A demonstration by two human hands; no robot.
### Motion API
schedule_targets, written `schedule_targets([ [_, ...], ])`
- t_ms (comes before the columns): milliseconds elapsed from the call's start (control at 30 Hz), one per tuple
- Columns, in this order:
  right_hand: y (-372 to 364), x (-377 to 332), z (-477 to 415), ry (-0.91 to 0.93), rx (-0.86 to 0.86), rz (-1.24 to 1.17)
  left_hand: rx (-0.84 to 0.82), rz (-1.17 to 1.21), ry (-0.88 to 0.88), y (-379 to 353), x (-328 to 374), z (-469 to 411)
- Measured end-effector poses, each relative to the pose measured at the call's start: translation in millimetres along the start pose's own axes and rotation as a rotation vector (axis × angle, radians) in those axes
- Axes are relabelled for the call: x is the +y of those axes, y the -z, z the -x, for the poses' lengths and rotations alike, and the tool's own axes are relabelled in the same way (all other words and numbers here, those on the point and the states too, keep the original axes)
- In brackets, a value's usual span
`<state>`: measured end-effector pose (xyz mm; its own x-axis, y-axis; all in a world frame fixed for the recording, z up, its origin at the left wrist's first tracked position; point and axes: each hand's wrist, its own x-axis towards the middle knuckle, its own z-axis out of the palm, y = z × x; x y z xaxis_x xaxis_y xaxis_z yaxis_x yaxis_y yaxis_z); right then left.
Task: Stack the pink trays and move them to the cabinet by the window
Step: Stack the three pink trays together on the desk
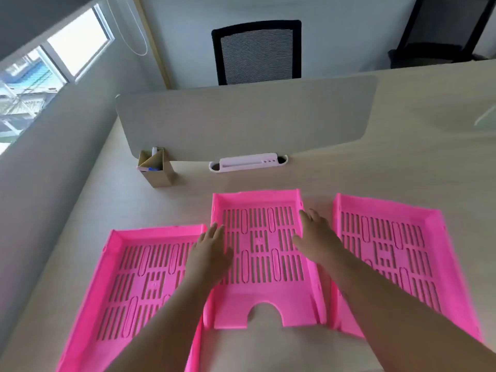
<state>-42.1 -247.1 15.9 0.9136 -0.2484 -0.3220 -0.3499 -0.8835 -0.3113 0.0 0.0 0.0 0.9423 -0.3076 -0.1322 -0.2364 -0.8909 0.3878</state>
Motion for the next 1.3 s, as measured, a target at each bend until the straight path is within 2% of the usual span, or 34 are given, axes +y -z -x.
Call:
schedule_targets([
  [67,-10.4,8.5,4.7,-0.021,-0.037,-0.001,-0.001,-0.050,0.036,-9.5,0.9,9.2],
  [167,-38.6,24.8,13.4,0.042,-0.052,0.090,-0.024,-0.090,0.117,-27.3,2.0,25.5],
  [467,-63.1,62.4,16.1,0.189,0.044,0.184,0.019,-0.030,0.205,-71.6,14.4,47.1],
  [633,-51.5,66.2,17.4,0.226,0.001,0.137,0.088,-0.147,0.169,-70.0,21.6,49.9],
  [733,-35.9,77.4,24.6,0.213,0.076,0.051,0.135,-0.166,0.072,-62.8,43.8,38.3],
  [933,-4.9,162.3,37.2,-0.033,0.195,0.055,0.107,-0.050,-0.178,-73.2,133.3,6.3],
  [1133,16.7,258.1,77.0,-0.321,0.273,0.080,-0.070,0.028,-0.342,-104.6,212.5,-0.7],
  [1200,15.7,274.4,87.1,-0.405,0.282,0.029,-0.144,0.040,-0.310,-115.3,229.8,0.0],
  [1300,10.2,283.4,98.2,-0.540,0.226,-0.280,-0.282,0.084,-0.003,-128.8,248.3,-0.1],
])
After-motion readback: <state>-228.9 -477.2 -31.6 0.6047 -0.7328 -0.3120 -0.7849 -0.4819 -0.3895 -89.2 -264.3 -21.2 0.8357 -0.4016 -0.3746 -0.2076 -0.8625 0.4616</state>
